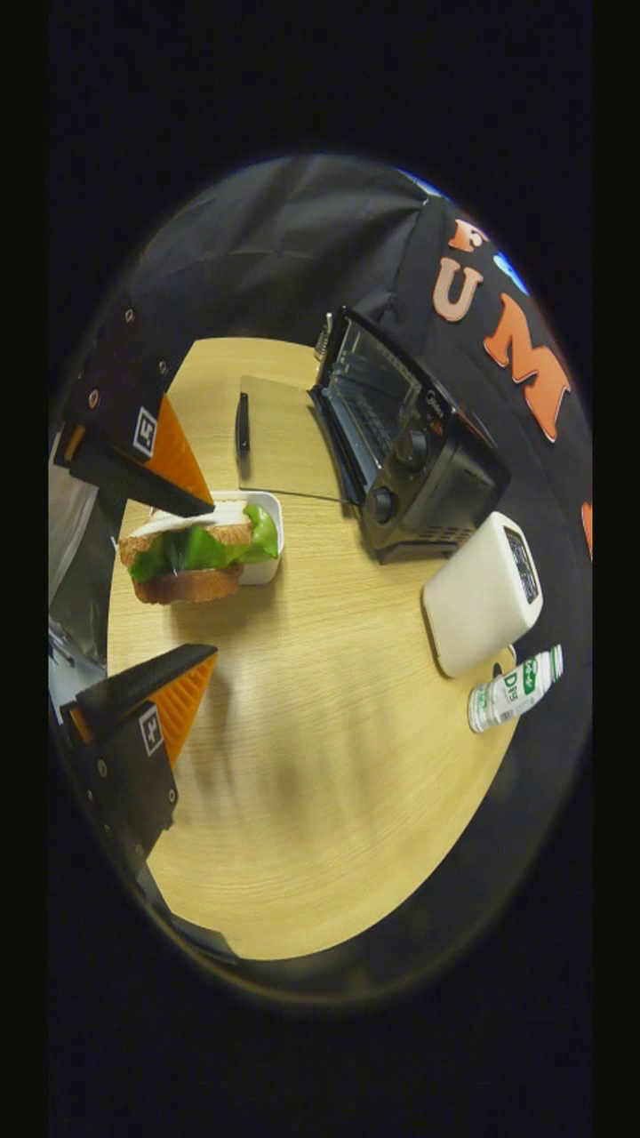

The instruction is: Open the toaster oven, put the food inside, and close the toaster oven door.

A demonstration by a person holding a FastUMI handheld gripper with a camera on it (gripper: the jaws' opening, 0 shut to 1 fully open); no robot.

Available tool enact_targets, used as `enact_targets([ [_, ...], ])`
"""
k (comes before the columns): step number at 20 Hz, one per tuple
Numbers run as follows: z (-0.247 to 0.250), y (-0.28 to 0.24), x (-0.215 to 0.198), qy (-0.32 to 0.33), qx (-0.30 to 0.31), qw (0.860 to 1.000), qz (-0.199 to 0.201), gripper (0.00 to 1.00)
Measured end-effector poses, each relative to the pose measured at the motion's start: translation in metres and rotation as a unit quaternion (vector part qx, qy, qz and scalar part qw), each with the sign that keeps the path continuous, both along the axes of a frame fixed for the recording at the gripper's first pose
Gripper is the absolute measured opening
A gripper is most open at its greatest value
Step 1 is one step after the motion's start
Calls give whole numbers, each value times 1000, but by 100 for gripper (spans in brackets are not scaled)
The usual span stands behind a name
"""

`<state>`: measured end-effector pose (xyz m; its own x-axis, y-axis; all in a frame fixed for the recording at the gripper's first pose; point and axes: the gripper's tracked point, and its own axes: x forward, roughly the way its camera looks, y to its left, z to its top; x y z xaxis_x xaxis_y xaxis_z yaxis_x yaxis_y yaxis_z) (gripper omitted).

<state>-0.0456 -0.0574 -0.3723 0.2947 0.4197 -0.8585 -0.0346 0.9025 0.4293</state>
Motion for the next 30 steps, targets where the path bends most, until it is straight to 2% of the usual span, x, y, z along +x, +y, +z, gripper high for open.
enact_targets([
  [1,0,5,2,1,9,1000,3,81],
  [2,1,9,3,3,16,1000,6,71],
  [3,-1,11,2,6,23,1000,9,65],
  [4,1,11,3,8,27,1000,9,52],
  [7,9,13,5,-3,45,999,3,38],
  [10,19,7,5,-12,45,999,-18,28],
  [23,104,18,14,-101,77,989,-77,28],
  [30,119,73,17,-125,140,975,-123,28],
])
